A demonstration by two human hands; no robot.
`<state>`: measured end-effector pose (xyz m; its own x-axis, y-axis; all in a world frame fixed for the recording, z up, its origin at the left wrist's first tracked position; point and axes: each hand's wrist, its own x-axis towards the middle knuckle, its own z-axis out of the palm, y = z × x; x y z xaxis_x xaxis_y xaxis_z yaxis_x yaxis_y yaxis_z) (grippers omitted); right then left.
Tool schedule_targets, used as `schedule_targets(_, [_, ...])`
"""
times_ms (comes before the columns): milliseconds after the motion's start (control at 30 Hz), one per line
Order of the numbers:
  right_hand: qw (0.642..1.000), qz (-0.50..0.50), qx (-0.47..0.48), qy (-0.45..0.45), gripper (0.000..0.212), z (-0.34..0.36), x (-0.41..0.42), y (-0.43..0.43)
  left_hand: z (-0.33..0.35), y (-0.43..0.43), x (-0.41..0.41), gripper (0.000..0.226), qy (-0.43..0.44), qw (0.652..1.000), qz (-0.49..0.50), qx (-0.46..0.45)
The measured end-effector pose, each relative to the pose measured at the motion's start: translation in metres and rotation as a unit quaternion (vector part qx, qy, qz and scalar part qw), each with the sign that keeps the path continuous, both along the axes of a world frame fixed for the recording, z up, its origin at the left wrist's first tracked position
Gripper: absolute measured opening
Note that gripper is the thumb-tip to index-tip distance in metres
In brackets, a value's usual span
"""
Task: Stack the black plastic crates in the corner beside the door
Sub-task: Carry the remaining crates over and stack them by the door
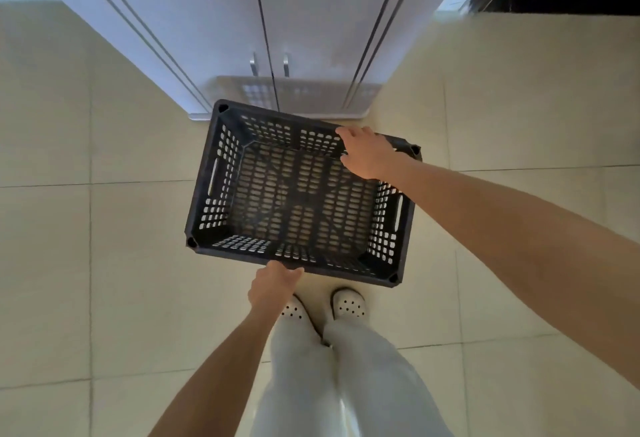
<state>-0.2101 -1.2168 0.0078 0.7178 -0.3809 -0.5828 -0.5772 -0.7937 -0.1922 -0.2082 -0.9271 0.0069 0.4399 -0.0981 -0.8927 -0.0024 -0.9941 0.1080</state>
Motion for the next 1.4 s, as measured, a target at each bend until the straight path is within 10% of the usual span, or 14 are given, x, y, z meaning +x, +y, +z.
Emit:
schedule_targets(200, [0.998,-0.041,-0.033,-0.026,0.07,-0.075,0.031,-0.01,-0.063,0.017,0.001,0.048,0.117,0.923,0.365,-0.044])
schedule_targets(400, [0.987,-0.121,-0.02,-0.103,0.049,-0.111,0.054,-0.005,-0.072,0.007,0.007,0.018,0.169,0.857,0.483,-0.057])
schedule_targets(767, [0.983,-0.167,-0.036,-0.068,0.049,-0.061,0.033,-0.003,-0.029,0.015,-0.007,0.021,0.173,0.864,0.471,-0.041])
schedule_targets(1400, [0.942,-0.307,-0.027,-0.131,0.042,0.233,-0.116,-0.014,0.217,0.007,-0.069,0.022,0.163,0.931,0.325,-0.04])
